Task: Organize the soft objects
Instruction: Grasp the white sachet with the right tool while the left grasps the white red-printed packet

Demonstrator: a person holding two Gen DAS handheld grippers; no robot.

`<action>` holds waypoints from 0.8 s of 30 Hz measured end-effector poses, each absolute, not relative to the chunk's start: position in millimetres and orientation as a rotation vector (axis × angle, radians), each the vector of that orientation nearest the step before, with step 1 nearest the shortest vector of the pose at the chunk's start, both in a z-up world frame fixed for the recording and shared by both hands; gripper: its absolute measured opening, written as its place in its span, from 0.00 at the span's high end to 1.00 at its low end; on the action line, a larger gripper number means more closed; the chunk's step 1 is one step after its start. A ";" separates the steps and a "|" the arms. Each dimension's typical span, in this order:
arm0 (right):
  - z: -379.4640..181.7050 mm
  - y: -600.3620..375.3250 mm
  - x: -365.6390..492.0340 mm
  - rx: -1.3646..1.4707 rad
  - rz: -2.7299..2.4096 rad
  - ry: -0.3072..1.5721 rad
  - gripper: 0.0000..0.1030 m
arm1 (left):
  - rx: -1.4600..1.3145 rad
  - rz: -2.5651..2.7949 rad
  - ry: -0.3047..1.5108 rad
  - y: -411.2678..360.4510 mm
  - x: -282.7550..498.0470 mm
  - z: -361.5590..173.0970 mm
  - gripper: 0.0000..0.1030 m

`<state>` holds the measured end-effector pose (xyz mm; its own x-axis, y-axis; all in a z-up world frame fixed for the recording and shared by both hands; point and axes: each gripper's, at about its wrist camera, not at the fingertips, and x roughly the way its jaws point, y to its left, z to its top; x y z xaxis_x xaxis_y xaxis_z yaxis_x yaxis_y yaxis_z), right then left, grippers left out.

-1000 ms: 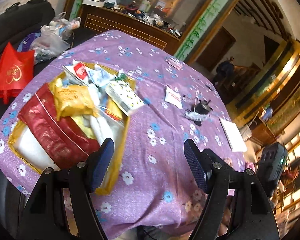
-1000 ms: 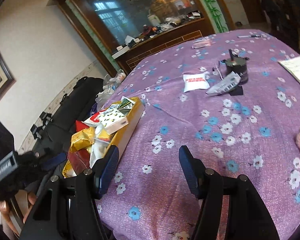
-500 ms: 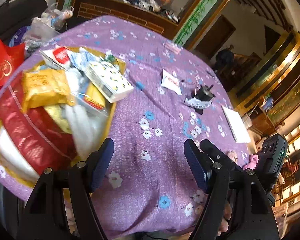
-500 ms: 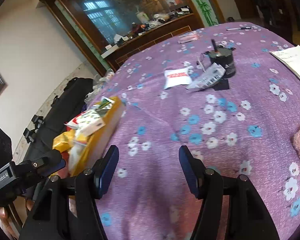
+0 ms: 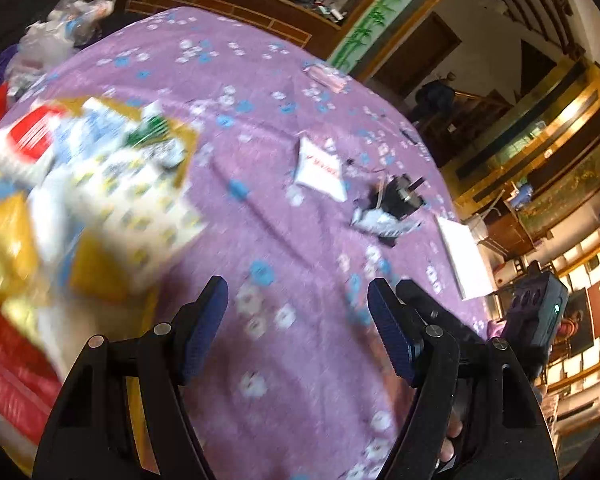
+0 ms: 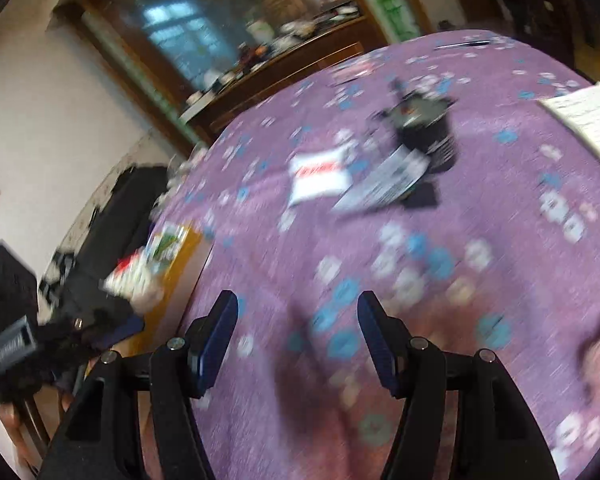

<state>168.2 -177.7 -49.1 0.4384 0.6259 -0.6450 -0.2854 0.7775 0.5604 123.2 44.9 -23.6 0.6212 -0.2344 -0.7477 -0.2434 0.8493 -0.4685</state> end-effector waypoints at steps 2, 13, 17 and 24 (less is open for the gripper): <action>-49.1 -185.1 189.9 0.456 0.554 0.984 0.39 | -0.574 -0.015 0.916 42.4 138.5 -19.9 0.29; -70.7 -186.9 247.8 0.500 0.419 0.983 0.64 | -0.584 0.049 0.988 44.9 224.7 -53.2 0.29; -77.8 -205.3 247.3 0.581 0.441 0.953 0.90 | -0.588 0.090 1.013 44.3 263.0 -63.8 0.29; -70.7 -209.8 242.6 0.599 0.475 0.919 0.95 | -0.533 0.157 1.109 43.7 330.5 -92.3 0.29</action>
<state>242.6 -209.8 -70.7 0.5257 0.6137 -0.5891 -0.1258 0.7410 0.6596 330.5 43.7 -92.3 0.4493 -0.1402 -0.8823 -0.3792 0.8643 -0.3304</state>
